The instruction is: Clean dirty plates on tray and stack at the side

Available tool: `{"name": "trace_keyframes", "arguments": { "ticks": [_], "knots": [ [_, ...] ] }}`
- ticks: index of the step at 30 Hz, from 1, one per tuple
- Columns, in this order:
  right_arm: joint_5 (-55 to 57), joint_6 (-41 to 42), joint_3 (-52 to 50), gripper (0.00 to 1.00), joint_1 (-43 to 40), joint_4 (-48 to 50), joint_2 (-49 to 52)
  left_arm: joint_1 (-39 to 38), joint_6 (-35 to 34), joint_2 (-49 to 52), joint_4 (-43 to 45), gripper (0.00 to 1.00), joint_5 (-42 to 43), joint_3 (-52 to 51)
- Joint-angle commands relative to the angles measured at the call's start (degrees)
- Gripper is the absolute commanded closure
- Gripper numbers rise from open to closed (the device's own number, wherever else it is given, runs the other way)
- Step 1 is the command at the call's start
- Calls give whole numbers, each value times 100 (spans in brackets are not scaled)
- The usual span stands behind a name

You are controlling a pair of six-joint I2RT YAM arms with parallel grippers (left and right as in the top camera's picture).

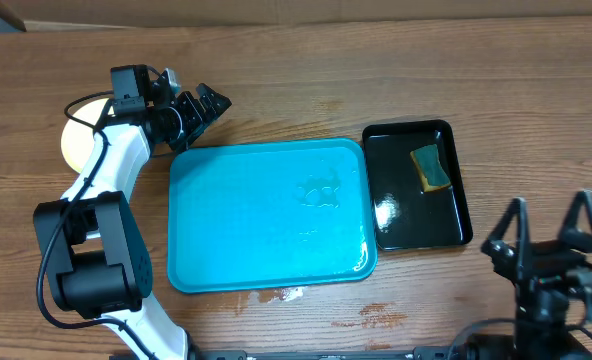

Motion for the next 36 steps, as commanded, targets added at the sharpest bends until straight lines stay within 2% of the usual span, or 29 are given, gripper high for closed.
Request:
{"name": "trace_keyframes", "arguments": {
  "ticks": [1, 13, 22, 36],
  "knots": [
    [-57, -11, -411, 0, -37, 37, -68, -17, -13, -31, 20, 0, -15, 96],
    [-181, 4, -1272, 0, -37, -442, -68, -17, -13, -31, 20, 0, -15, 96],
    [-153, -11, -1292, 0, -37, -1969, -68, -17, -13, -31, 20, 0, -15, 96],
    [-140, -11, -1292, 0, -37, -1917, -68, -17, -13, -31, 20, 0, -15, 96]
  ]
}}
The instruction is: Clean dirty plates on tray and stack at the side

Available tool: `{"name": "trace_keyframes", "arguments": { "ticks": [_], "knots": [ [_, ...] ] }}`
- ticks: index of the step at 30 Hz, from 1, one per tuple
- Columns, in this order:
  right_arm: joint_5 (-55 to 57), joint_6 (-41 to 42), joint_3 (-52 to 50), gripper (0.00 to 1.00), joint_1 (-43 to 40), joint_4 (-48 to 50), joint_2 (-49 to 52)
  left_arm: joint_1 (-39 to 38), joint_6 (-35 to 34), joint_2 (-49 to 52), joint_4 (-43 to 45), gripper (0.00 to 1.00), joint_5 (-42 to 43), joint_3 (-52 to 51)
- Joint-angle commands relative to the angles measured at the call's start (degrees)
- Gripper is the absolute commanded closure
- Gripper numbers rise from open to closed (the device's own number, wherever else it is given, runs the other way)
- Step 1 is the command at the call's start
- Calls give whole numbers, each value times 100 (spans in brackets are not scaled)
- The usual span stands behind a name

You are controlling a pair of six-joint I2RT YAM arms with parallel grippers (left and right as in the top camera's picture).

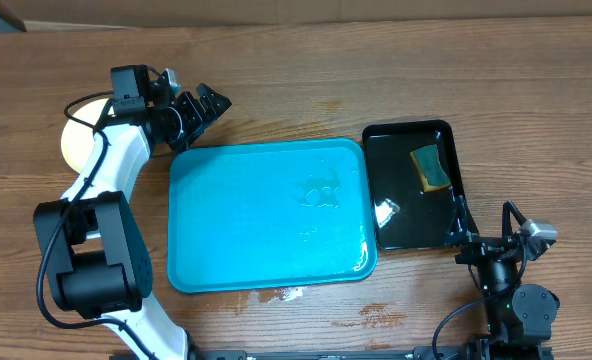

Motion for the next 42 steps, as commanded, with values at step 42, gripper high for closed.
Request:
{"name": "trace_keyframes", "arguments": {
  "ticks": [42],
  "knots": [
    [9, -13, -61, 0, -37, 26, -63, -306, 195, -4809, -636, 0, -2437, 61]
  ]
}}
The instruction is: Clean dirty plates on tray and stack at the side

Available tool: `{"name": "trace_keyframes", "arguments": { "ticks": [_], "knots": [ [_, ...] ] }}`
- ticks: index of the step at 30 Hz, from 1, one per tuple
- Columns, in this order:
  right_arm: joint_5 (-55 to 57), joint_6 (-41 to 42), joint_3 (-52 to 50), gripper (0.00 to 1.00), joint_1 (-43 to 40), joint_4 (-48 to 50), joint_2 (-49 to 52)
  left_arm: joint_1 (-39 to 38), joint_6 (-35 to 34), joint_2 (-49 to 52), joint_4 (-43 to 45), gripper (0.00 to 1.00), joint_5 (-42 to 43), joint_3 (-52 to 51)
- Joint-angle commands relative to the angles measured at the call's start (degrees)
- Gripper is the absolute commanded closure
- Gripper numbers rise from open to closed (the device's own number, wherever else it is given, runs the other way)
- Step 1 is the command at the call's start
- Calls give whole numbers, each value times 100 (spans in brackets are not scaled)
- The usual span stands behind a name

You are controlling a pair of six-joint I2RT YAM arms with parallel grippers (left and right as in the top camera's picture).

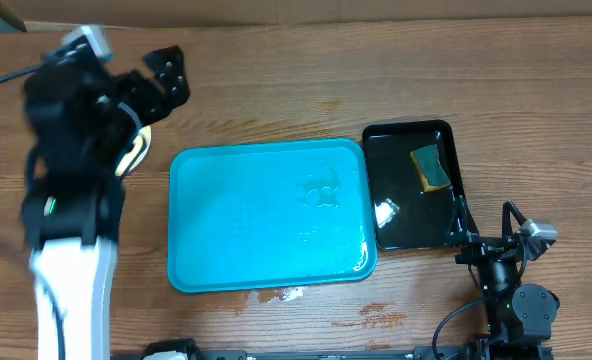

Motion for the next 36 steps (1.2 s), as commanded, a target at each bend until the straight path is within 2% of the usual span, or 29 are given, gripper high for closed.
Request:
{"name": "trace_keyframes", "arguments": {
  "ticks": [1, 5, 9, 15, 18, 23, 24, 28, 32, 36],
  "knots": [
    [7, -15, -61, 0, -37, 24, -63, -15, 216, -627, -188, 0, -476, -48],
    [7, -15, -61, 0, -37, 24, -63, -15, 214, -1355, -271, 0, -564, -516],
    [7, -15, -61, 0, -37, 24, -63, -15, 214, -2059, -273, 0, -562, -1440],
    [7, -15, -61, 0, -37, 22, -63, -15, 205, -3488, -247, 0, -667, -3783],
    [7, -15, -61, 0, -37, 24, -63, -17, 50, -4046, -116, 0, -669, -4544],
    [7, -15, -61, 0, -37, 24, -63, -17, 33, -5034, 1082, 0, -723, -5543],
    [7, -15, -61, 0, -37, 24, -63, -17, 35, -5412, 1797, 0, -866, -5880],
    [9, -15, -61, 0, -37, 24, -63, -17, 37, -6022, 3289, 0, -1237, -6415],
    [9, -15, -61, 0, -37, 24, -63, -15, 122, -6422, 4166, 0, -1460, -6769],
    [7, -15, -61, 0, -37, 22, -63, -17, 170, -6585, 4575, 0, -1502, -7044]
  ]
}}
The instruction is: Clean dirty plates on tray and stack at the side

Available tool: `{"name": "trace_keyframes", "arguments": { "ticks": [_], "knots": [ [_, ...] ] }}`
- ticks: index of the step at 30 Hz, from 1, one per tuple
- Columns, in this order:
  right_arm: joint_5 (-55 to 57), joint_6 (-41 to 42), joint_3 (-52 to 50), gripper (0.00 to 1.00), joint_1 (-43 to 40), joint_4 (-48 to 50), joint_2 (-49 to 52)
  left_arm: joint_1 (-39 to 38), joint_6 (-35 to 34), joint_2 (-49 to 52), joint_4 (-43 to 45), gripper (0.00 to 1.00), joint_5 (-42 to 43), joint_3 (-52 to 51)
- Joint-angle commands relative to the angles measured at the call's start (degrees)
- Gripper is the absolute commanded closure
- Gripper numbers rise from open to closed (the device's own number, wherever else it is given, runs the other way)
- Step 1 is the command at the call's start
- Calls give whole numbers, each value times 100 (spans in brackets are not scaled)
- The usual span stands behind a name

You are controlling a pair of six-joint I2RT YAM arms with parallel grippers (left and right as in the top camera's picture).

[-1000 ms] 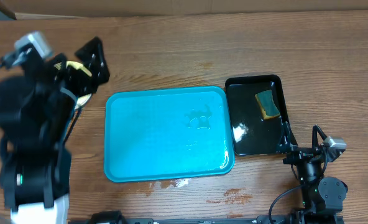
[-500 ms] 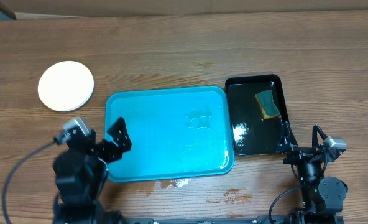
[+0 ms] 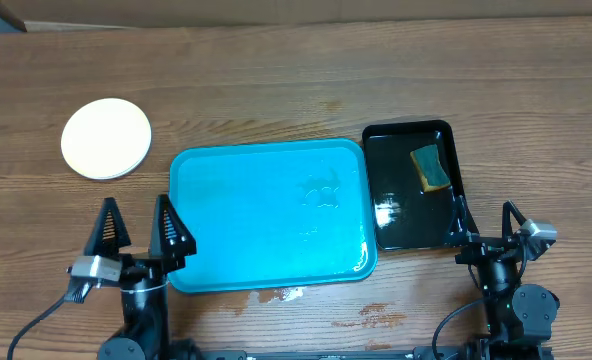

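A round white plate (image 3: 106,139) lies on the wood at the far left, off the tray; whether it is one plate or a stack cannot be told from above. The blue tray (image 3: 226,230) holds no plate, only wet patches (image 3: 321,190). A yellow-green sponge (image 3: 431,167) rests in the black tray (image 3: 396,215) to the right. My left gripper (image 3: 135,205) is open at the front left, just beside the blue tray's near left corner. My right gripper (image 3: 484,212) is open at the front right, below the black tray. Both hold nothing.
Water spots (image 3: 291,294) mark the wood in front of the blue tray. A cardboard edge (image 3: 276,12) runs along the table's far side.
My left arm was raised over the far left, blurred, beside the white plate. It now stands folded at the front left edge, gripper open, and the plate shows whole. The right arm has not moved.
My left gripper first stood open by the white plate at the blue tray's far left corner, with the right gripper farther right at the front. Then the right arm settled below the black tray. The left arm then rose, and now sits at the front edge.
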Motion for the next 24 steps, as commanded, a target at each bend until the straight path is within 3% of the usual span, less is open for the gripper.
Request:
{"name": "trace_keyframes", "arguments": {
  "ticks": [1, 5, 12, 21, 24],
  "knots": [
    [9, -13, -61, 0, -37, 26, -57, -17, 136, -111, 197, 0, -201, -306],
    [7, -13, -61, 0, -37, 26, -57, -17, 293, -111, 66, 0, -168, -498],
    [9, -13, -61, 0, -37, 26, -57, -15, 1300, -114, -555, 0, -50, -793],
    [9, -13, -61, 0, -37, 26, -57, -15, 3250, -114, -2002, 0, -63, -793],
    [7, -13, -61, 0, -37, 26, -57, -17, 3939, -114, -2103, 0, -52, -793]
  ]
}}
